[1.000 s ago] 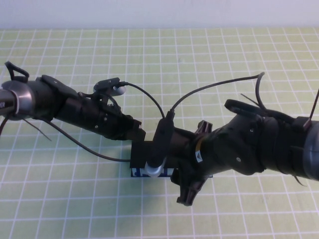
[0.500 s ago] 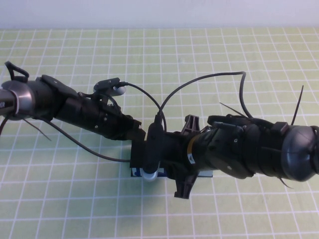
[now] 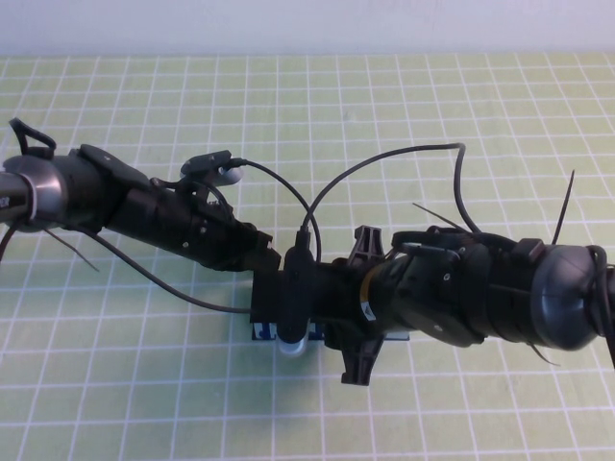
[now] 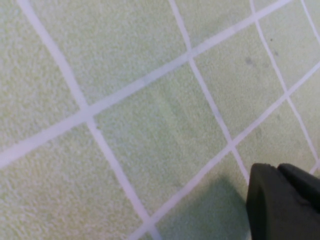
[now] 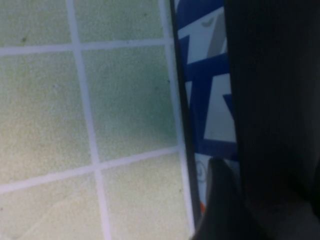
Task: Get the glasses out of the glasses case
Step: Pick up the glasses from the glasses case
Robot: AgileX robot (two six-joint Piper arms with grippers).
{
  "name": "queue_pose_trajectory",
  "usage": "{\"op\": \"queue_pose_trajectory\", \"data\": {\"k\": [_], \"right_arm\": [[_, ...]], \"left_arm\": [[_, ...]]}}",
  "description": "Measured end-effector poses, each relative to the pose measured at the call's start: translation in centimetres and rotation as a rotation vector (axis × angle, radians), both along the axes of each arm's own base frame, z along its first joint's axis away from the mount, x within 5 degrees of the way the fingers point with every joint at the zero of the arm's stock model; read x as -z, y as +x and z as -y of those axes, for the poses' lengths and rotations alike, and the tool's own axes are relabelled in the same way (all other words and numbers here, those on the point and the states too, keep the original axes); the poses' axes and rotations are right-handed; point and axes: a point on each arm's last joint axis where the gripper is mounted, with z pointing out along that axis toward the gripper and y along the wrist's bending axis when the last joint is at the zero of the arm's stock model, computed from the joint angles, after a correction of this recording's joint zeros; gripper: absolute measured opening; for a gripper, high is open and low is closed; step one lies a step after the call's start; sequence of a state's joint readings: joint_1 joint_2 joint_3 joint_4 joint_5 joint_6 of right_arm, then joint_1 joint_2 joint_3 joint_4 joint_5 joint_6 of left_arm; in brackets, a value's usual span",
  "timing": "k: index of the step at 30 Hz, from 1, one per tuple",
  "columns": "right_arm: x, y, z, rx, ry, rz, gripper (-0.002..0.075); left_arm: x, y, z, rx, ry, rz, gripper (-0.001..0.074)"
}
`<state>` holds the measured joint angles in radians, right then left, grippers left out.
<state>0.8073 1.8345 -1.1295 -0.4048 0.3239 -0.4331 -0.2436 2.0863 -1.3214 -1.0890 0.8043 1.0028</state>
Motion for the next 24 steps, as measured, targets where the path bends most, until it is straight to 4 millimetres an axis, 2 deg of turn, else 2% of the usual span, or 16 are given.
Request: {"op": "queue_pose_trajectory", "data": {"k": [9,12,16,21,24], "right_arm": [[0.29,0.29,-0.30,-0.016,-0.003,0.015,0.0318],[0.29,0.31,-0.29,-0.020,-0.007,0.020,0.0272],[0.27,0.21,-0.40,-0.035,-0.016,0.029,0.0169],[0.06,0.14,-0.35,-0.045,-0.027,0.039,0.0166],[-0.55,0.01,-0.17,-0.031,-0.022,0.040,0.0076]], "left_arm": [[0.00,-0.06,0.01,0.006,0.000,-0.003,-0.0004],[0.01,-0.07,0.01,0.007,0.001,-0.003,-0.0004],[-0.04,-0.01,0.01,0.006,0.001,0.000,-0.0004],[-0.04,-0.01,0.01,0.006,0.001,0.000,-0.0004],[-0.21,-0.04,0.01,0.009,0.001,0.004,-0.0004]]}}
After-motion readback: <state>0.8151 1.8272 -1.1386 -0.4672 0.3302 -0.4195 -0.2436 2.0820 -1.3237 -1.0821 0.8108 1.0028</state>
